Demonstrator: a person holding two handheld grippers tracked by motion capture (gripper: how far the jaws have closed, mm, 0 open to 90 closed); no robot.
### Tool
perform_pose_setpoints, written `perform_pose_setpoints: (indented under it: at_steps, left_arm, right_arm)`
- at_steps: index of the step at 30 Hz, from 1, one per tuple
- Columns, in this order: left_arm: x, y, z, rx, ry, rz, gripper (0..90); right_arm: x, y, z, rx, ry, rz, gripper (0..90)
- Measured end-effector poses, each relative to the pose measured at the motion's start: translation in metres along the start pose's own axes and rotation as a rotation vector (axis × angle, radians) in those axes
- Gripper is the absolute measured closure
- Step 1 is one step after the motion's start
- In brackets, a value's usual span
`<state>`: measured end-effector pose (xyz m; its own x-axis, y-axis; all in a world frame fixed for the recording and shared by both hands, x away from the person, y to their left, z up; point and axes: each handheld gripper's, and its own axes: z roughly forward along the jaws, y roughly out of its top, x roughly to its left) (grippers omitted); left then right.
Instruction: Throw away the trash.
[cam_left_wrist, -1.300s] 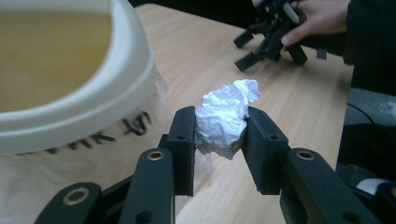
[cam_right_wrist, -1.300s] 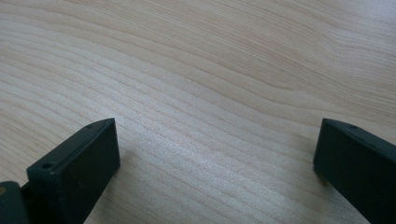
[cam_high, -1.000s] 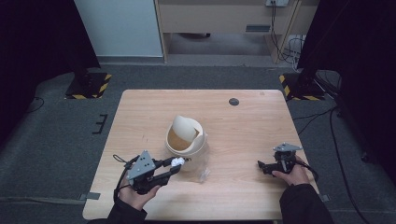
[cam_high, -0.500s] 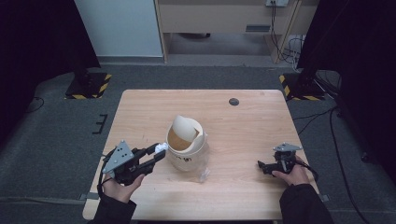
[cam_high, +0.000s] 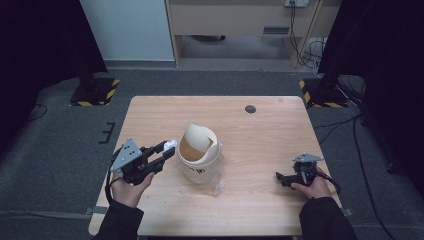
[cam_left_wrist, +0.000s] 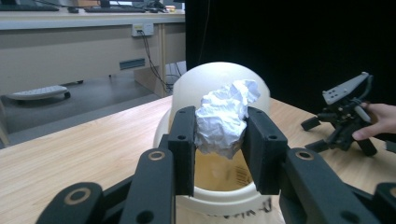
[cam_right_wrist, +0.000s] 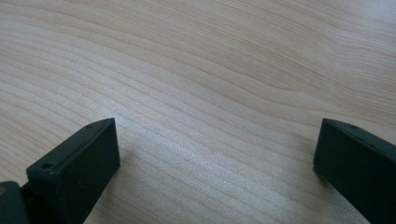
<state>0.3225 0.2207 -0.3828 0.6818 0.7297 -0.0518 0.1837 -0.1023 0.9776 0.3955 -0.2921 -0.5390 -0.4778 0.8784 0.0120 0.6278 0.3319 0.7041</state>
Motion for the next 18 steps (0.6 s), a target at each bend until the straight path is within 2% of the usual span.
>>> perform_pose_setpoints:
  at_steps: [6, 18]
  left_arm:
    - [0.008, 0.0, 0.012, -0.002, 0.013, -0.012, 65.8]
    - [0.007, -0.011, 0.027, 0.038, 0.004, -0.015, 65.8]
  right_arm:
    - [0.0, 0.0, 0.0, 0.0, 0.0, 0.0, 0.7]
    - [0.0, 0.0, 0.0, 0.0, 0.0, 0.0, 0.8]
